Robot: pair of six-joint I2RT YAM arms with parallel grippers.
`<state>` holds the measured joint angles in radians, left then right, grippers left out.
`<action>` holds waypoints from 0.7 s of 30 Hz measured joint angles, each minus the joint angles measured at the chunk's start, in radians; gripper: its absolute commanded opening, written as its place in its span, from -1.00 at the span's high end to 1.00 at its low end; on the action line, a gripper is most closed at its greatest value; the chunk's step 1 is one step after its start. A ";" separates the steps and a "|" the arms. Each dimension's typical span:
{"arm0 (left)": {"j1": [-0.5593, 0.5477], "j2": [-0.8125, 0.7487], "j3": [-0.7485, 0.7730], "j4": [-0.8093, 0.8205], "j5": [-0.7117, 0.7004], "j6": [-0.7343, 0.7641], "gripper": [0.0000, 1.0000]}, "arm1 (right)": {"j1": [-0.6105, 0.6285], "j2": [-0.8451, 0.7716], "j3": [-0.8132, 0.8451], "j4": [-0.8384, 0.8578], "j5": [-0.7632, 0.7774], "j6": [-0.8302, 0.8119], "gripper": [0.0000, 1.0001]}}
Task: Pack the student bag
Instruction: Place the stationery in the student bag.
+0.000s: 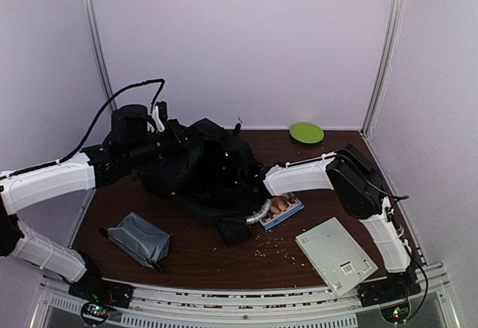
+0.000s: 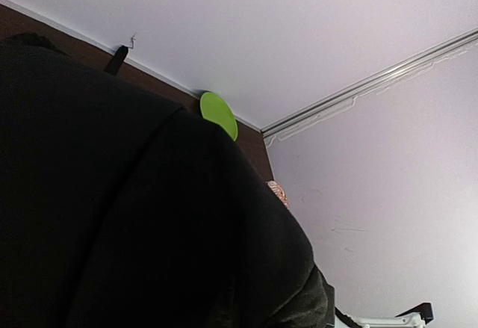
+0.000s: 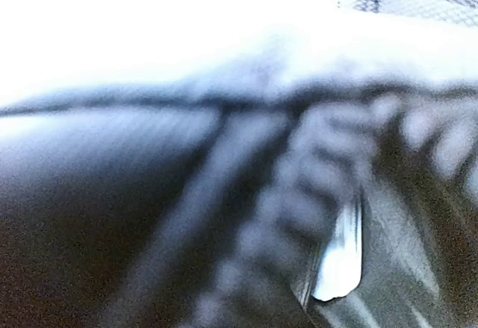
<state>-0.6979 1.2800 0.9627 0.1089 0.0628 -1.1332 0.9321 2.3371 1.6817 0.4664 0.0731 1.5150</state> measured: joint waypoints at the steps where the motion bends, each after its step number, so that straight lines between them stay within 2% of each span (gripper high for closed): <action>1: -0.003 0.004 0.000 0.002 0.001 -0.001 1.00 | 0.002 0.012 0.016 -0.010 0.010 0.004 0.55; 5: -0.015 0.031 0.010 0.011 0.001 -0.003 1.00 | 0.006 0.061 0.097 -0.053 0.037 0.023 0.49; 13: -0.018 0.056 0.029 0.019 -0.002 -0.005 1.00 | 0.005 0.153 0.267 -0.135 0.046 0.047 0.59; 21: -0.017 0.079 0.044 0.018 -0.008 -0.003 1.00 | 0.007 0.235 0.403 -0.179 -0.024 0.066 0.53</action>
<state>-0.7147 1.3586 1.0069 0.1272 0.0547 -1.1366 0.9394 2.5725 2.0846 0.2874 0.0486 1.5810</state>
